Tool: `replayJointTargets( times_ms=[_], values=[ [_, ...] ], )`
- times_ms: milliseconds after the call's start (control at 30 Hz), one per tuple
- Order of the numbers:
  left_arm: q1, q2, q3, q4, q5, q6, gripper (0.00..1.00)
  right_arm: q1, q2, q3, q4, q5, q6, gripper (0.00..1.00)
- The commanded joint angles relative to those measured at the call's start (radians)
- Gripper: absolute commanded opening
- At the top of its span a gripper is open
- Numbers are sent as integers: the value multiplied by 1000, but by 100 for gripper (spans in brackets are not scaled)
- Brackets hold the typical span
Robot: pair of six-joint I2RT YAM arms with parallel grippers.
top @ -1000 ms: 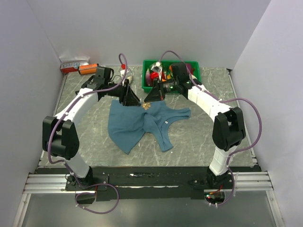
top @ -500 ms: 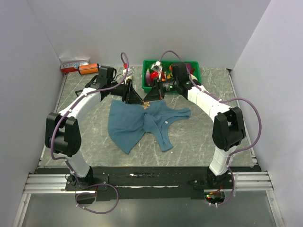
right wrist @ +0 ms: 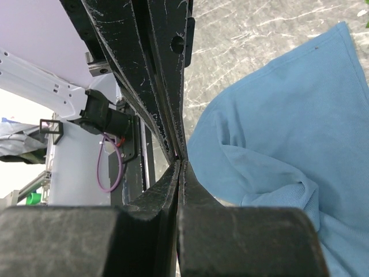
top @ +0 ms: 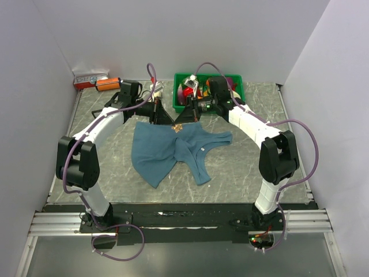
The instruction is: Remove the brooch from the garment
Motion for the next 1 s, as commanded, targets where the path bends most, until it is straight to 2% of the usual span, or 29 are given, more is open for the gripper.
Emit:
replayJointTargets(
  times_ms=[0, 100, 200, 233, 333, 467, 800, 967],
  values=[
    [-8, -8, -1, 48, 60, -2, 1, 9, -74, -18, 45, 14, 24, 0],
    [-8, -11, 6, 31, 56, 19, 1, 10, -76, -21, 41, 25, 24, 9],
    [-8, -12, 9, 22, 53, 33, 1, 7, -83, -13, 26, 54, 7, 31],
    [-8, -12, 12, 20, 54, 34, 1, 4, -86, -9, 16, 66, 1, 42],
    [-8, -12, 9, 17, 53, 37, 1, -11, -97, 19, -31, 108, -72, 59],
    [-8, -9, 10, 19, 54, 36, 1, -39, -102, 27, -71, 62, -126, 61],
    [-5, 0, 7, 53, 71, 1, 1, -42, -103, -12, -89, -39, -182, 48],
    [-5, 3, 4, 62, 77, -12, 1, -36, -96, -7, -120, -53, -218, 48]
  ],
)
